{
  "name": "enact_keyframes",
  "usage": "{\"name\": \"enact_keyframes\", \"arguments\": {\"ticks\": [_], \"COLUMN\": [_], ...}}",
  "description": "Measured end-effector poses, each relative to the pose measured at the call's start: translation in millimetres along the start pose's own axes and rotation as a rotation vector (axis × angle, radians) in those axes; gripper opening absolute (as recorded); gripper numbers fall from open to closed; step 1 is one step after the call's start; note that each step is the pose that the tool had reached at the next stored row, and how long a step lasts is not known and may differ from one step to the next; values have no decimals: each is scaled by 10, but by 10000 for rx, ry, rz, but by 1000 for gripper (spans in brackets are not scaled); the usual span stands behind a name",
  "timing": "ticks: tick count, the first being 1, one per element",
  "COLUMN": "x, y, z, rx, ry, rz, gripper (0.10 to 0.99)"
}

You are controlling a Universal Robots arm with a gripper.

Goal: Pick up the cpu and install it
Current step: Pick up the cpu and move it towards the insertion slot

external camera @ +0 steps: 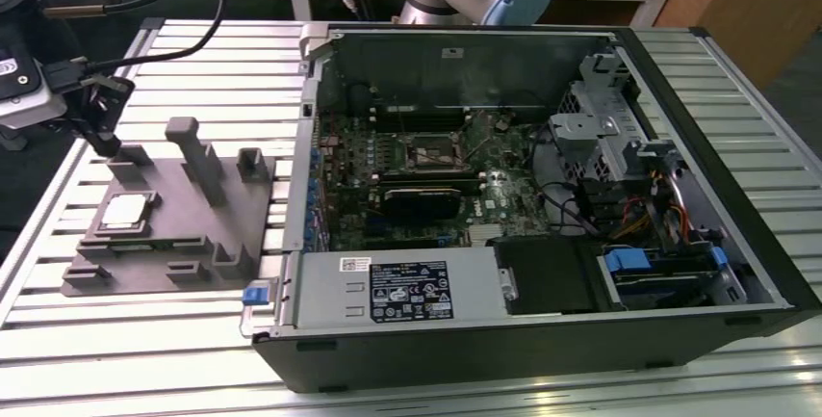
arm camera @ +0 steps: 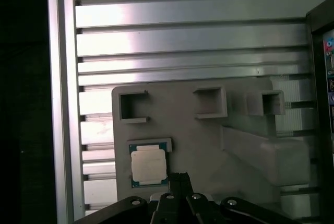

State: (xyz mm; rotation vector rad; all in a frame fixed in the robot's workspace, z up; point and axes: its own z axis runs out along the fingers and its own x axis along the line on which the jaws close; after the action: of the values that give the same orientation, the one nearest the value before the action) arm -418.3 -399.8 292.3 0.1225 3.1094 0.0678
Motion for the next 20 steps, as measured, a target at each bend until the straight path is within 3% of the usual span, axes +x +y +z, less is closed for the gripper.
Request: {"name": "enact_keyframes", "arguments": {"ticks": [20], "x": [110], "y": [-47], "z": [45], "rx": [1], "ry": [1], "rz": [1], "gripper": [106]}}
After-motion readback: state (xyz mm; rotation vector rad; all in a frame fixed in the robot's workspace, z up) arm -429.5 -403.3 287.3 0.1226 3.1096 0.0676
